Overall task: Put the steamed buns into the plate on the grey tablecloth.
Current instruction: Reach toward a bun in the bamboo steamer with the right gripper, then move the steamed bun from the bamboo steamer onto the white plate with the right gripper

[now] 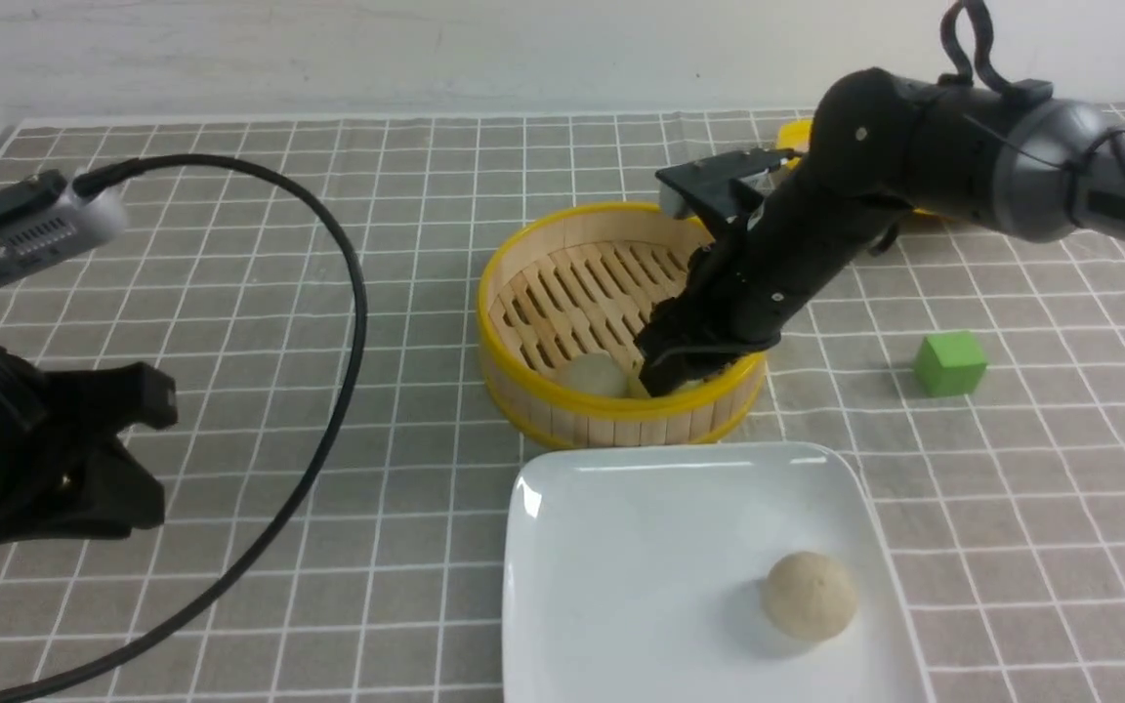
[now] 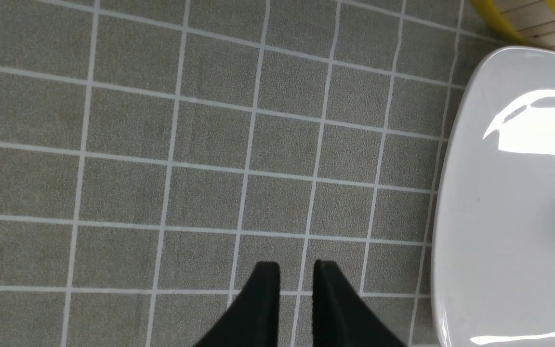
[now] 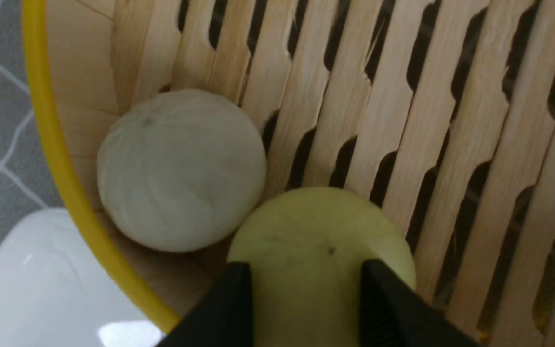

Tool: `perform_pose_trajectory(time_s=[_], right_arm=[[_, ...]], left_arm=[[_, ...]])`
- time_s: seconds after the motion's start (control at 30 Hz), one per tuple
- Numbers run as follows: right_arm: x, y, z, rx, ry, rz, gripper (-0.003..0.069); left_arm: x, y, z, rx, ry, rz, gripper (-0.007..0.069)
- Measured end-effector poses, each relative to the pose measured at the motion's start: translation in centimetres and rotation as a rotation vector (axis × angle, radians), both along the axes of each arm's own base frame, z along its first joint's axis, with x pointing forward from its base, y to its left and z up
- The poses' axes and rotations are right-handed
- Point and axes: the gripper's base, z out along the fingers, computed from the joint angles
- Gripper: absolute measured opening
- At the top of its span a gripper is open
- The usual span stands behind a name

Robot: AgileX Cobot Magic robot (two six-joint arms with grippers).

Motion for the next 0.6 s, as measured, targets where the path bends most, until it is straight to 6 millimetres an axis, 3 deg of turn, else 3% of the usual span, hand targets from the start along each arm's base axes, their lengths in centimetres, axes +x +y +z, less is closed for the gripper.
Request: perform_pose_trajectory(time_s=[0.07, 0.1, 0.13, 0.17, 0.2, 0.23, 0.27, 0.33, 0.4, 0.43, 0.5, 0.6], right_arm=[[-0.1, 0.0, 0.9, -0.001, 0.002, 0.016, 0.0109], [-0.1, 0.0, 1.0, -0.003, 0.005, 0.019, 0.0084], [-0.3, 0.0, 2.3, 0.0, 0.001, 0.026, 0.0027], [-0.6, -0.1, 3.5, 0.005, -0.005, 0.028, 0.0013], [-0.6, -0.1, 3.7, 0.006, -0.007, 0.03, 0.0013], [-1.3, -0.4, 6.4, 0.023, -0.026, 0.032, 0.0012], [-1.5, -0.4, 6.7, 0.021, -0.019, 0.034, 0.0012], [-3.6, -1.3, 11.2, 0.039, -0.051, 0.048, 0.0012], [-5.7, -2.2, 14.1, 0.037, -0.056, 0.05, 0.0012], [-6.0, -2.4, 14.7, 0.041, -0.065, 0.048, 0.0012], [-8.7, -3.3, 16.4, 0.055, -0.067, 0.026, 0.0012], [-11.0, -3.5, 16.0, 0.043, -0.032, 0.034, 0.0014]], left_arm=[[0.0, 0.0, 0.0, 0.0, -0.005, 0.002, 0.0139], [0.0, 0.0, 0.0, 0.0, -0.005, 0.002, 0.014], [0.0, 0.0, 0.0, 0.0, -0.005, 0.002, 0.0142], [0.0, 0.0, 0.0, 0.0, -0.005, 0.002, 0.0143], [0.0, 0.0, 0.0, 0.0, -0.005, 0.002, 0.0143], [0.0, 0.0, 0.0, 0.0, -0.005, 0.002, 0.0144], [0.0, 0.0, 0.0, 0.0, -0.005, 0.002, 0.0144], [0.0, 0.0, 0.0, 0.0, -0.003, 0.002, 0.0146], [0.0, 0.0, 0.0, 0.0, 0.001, 0.0, 0.0146], [0.0, 0.0, 0.0, 0.0, 0.001, 0.0, 0.0146], [0.0, 0.0, 0.0, 0.0, 0.003, -0.002, 0.0147], [0.0, 0.0, 0.0, 0.001, 0.003, -0.002, 0.015]])
